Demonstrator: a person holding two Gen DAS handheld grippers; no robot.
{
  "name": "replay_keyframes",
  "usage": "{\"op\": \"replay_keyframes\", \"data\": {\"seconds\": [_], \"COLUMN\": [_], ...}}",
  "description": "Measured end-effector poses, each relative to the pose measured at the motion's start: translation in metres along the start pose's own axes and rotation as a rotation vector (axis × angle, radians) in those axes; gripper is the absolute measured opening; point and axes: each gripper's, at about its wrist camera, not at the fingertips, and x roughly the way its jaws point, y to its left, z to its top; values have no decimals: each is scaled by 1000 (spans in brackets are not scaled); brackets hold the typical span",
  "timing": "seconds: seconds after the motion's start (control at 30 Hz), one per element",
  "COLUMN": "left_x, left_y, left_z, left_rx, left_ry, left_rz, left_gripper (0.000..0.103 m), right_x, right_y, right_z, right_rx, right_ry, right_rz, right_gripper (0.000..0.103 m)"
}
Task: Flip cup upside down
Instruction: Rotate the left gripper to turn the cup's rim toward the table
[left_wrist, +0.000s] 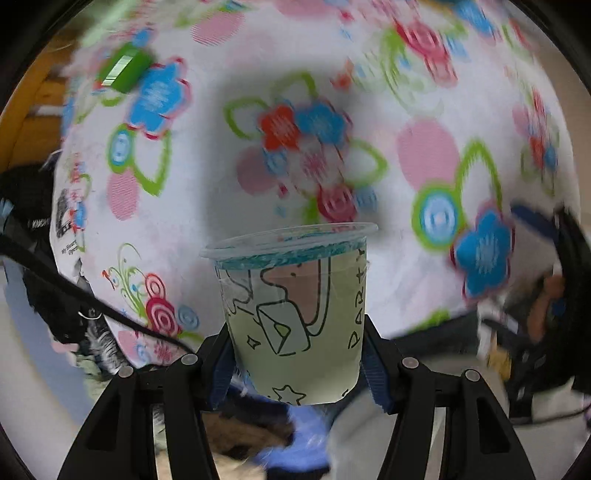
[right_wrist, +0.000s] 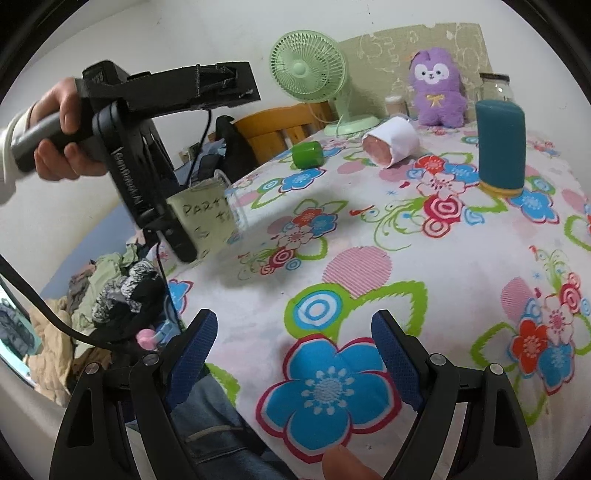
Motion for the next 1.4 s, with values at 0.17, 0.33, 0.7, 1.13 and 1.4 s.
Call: {"op": "replay_keyframes", "data": {"seconds": [0.17, 0.33, 0.7, 1.13, 1.4], "left_x": [14, 30, 65, 64, 49], "left_y": [-13, -22, -47, -64, -63], "left_z": [7, 19, 38, 62, 65], "left_rx": [102, 177, 266, 264, 263], "left_ry": [200, 351, 540, 537, 490], "left_rz": [19, 84, 211, 235, 226], "left_gripper": [62, 62, 63, 65, 84], "right_x": [5, 8, 10, 9, 14], "right_y": [3, 2, -1, -8, -8], "right_z": [-3, -4, -2, -1, 3], "right_rx": [-15, 0, -15, 6, 16], "right_ry": [9, -6, -31, -37, -27], "right_rz": [-12, 3, -16, -8, -17], "right_gripper": [87, 87, 87, 87, 87]}}
